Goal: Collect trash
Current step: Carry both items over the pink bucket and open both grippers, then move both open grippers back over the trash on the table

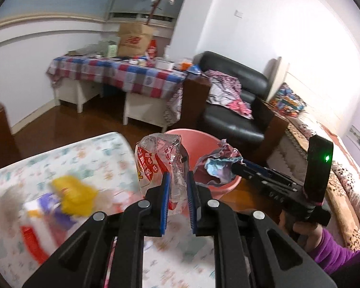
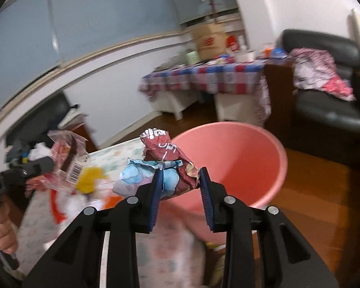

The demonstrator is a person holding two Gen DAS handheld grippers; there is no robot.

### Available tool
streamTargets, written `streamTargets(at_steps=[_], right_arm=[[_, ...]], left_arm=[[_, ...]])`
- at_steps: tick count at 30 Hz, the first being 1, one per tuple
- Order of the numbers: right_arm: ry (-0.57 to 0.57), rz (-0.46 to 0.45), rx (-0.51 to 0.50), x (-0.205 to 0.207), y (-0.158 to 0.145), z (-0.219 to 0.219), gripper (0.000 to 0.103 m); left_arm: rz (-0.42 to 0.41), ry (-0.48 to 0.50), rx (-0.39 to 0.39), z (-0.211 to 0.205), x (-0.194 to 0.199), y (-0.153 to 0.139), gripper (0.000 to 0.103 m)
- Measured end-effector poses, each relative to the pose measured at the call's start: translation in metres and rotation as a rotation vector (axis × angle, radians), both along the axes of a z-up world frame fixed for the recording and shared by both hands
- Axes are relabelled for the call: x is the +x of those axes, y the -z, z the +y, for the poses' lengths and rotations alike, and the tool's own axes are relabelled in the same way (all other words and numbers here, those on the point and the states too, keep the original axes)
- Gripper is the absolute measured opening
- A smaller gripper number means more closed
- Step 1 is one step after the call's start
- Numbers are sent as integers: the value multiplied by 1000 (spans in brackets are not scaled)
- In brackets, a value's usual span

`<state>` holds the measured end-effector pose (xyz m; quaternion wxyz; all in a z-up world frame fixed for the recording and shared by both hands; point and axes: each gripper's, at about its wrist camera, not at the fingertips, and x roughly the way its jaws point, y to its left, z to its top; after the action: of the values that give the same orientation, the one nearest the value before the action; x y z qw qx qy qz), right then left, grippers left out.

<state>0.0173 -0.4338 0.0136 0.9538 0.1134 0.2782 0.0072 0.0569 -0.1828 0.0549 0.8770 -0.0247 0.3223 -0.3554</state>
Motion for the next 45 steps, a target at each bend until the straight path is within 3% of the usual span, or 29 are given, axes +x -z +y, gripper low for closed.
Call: streamTargets(at_steps=[6, 13, 23, 28, 33, 38, 45], right_arm=[[95, 5, -98, 7, 7, -14, 32], [132, 39, -155, 16, 19, -18, 32], [160, 88, -157, 25, 33, -24, 36], [161, 93, -131, 26, 35, -29, 46], [148, 80, -106, 18, 30, -28, 46], [87, 57, -53, 8, 22, -17, 47], [-50, 40, -2, 2, 13, 20, 48]], left_arm=[[37, 49, 11, -52, 23, 13, 13], [119, 65, 47, -95, 50, 45, 13], [161, 58, 75, -113, 63, 65, 15], [148, 58, 79, -110, 59, 59, 30], [150, 47, 59, -96, 53, 50, 33], [81, 20, 77, -67, 36, 35, 41], [2, -80, 75, -4, 15, 9, 41]])
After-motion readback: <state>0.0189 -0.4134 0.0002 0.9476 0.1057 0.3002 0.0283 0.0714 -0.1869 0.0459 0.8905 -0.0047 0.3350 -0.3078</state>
